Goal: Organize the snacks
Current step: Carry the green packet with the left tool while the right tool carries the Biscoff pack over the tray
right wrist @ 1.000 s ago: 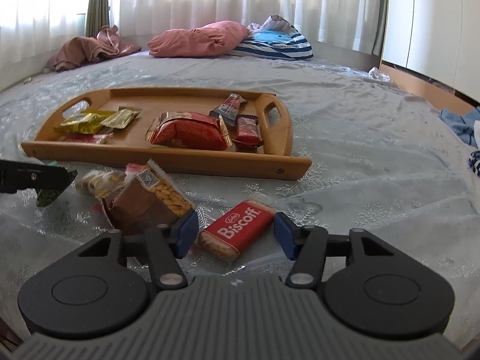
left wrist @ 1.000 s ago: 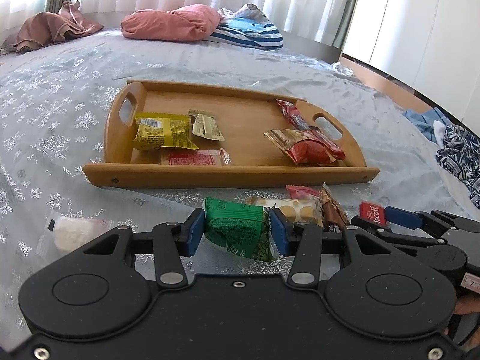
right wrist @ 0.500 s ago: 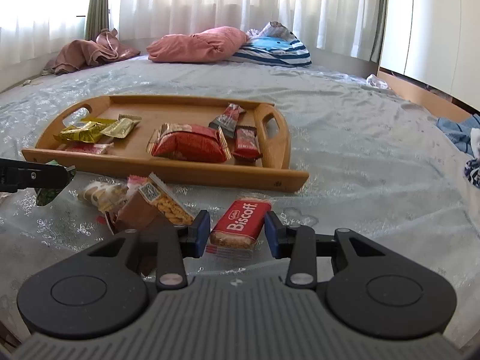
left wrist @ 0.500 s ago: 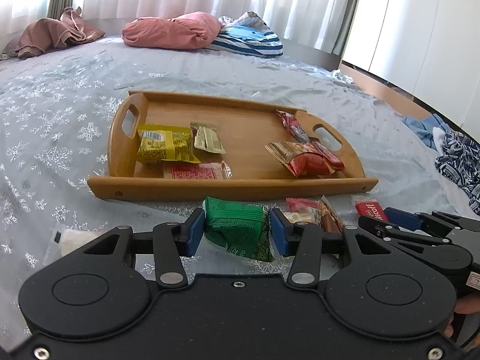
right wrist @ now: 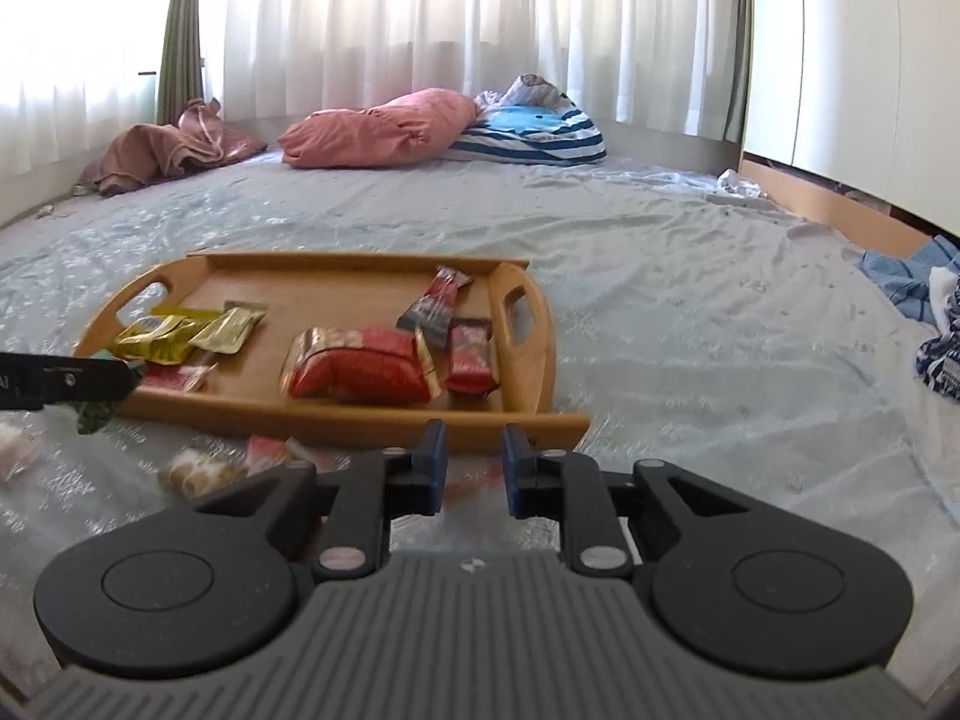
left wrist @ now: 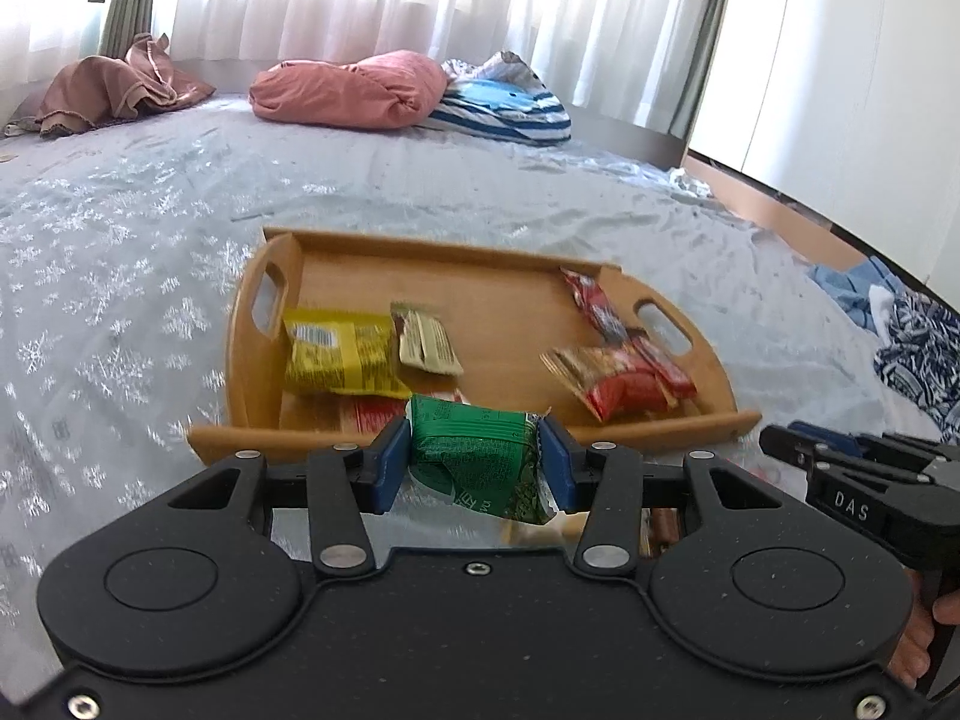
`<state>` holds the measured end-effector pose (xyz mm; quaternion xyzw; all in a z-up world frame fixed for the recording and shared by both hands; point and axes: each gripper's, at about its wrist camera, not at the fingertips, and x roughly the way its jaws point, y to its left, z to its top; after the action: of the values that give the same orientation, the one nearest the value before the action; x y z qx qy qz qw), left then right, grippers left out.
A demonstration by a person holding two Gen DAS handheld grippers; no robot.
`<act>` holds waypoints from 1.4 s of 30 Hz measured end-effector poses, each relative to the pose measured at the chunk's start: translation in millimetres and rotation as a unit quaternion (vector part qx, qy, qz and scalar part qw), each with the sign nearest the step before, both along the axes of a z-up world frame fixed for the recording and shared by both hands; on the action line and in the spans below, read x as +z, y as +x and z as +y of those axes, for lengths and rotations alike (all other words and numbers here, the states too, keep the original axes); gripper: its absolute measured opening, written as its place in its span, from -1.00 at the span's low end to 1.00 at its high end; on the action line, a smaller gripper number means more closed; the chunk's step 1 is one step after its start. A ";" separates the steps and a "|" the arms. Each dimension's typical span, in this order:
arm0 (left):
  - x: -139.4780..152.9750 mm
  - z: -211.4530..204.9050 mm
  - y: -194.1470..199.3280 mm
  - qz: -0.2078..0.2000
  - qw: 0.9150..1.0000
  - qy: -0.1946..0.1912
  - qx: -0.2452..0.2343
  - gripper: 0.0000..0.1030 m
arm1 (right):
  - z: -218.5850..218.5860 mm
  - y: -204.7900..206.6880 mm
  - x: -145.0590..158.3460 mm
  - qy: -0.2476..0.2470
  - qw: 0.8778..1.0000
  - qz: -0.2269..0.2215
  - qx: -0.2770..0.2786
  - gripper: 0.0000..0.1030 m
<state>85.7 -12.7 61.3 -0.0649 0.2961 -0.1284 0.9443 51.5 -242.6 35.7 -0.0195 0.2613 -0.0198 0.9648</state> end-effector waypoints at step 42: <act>0.7 22.1 11.0 -0.003 1.000 -0.002 0.030 -0.14 | 15.6 -6.2 -31.2 0.029 0.997 0.071 -0.030 0.23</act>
<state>96.7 9.4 62.0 -0.0755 0.2908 -0.1009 0.9485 45.3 -227.0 4.5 0.0146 0.3305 -0.0400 0.9428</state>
